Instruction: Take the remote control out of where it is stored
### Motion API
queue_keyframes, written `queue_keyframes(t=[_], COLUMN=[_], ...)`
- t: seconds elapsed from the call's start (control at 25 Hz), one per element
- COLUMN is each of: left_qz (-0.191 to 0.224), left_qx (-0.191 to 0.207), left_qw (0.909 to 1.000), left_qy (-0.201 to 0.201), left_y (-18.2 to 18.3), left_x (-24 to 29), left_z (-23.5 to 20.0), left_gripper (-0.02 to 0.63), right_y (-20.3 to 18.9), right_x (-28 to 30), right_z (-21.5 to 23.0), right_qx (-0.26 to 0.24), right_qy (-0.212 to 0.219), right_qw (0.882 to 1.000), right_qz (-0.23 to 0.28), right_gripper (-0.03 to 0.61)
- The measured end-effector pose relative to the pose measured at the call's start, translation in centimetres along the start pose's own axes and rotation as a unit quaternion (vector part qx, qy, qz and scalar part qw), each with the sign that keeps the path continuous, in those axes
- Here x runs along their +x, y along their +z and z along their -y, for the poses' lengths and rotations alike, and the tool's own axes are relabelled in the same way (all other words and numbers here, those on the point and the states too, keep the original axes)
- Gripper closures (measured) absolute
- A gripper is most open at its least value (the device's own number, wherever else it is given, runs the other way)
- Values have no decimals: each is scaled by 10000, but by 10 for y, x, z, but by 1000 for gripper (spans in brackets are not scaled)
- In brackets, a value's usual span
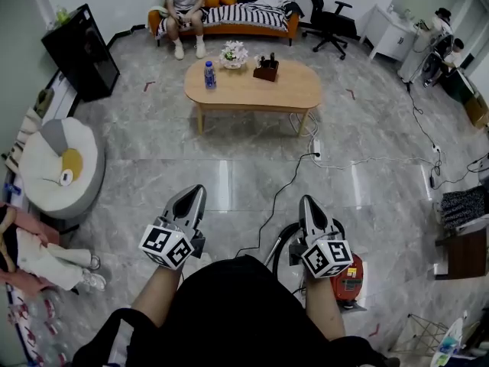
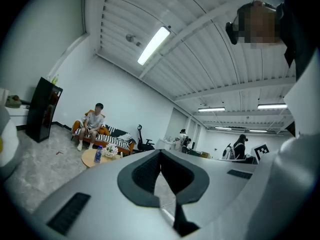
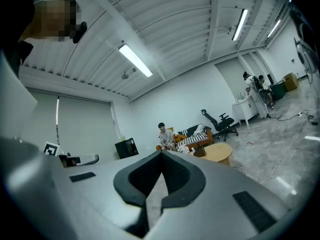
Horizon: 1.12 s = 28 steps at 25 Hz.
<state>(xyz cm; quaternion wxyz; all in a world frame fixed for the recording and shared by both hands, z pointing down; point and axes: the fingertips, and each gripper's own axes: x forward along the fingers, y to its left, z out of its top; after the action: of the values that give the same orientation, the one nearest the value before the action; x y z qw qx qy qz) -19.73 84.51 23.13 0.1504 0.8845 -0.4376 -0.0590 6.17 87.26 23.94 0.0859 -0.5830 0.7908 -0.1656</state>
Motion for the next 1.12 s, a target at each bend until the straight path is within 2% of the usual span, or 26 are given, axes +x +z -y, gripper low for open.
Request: queue_keyframes(t=[0.32,0.6,0.92,1.12], left_qz=[47,16,-63,-15], left_qx=[-7,30,64,-53], left_qw=[9998,9993,9994,9997], left_qy=[214,375,330,250], left_y=[-11,-19,-16,-14], left_x=[8,9,28,62], left_z=[18,37,32,8], left_gripper=[606,606,606,606], right_y=[8,10,-3,0], right_x=[-16,-34,-21,2], right_z=[32,61,76,94], right_qx=[-24,194,442,232], right_qy=[-4,-4,-152,-491], right_qw=[10000,9998,9988,9984], right_qz=[-61,37,-120,-136], right_gripper=[572,572,572,572])
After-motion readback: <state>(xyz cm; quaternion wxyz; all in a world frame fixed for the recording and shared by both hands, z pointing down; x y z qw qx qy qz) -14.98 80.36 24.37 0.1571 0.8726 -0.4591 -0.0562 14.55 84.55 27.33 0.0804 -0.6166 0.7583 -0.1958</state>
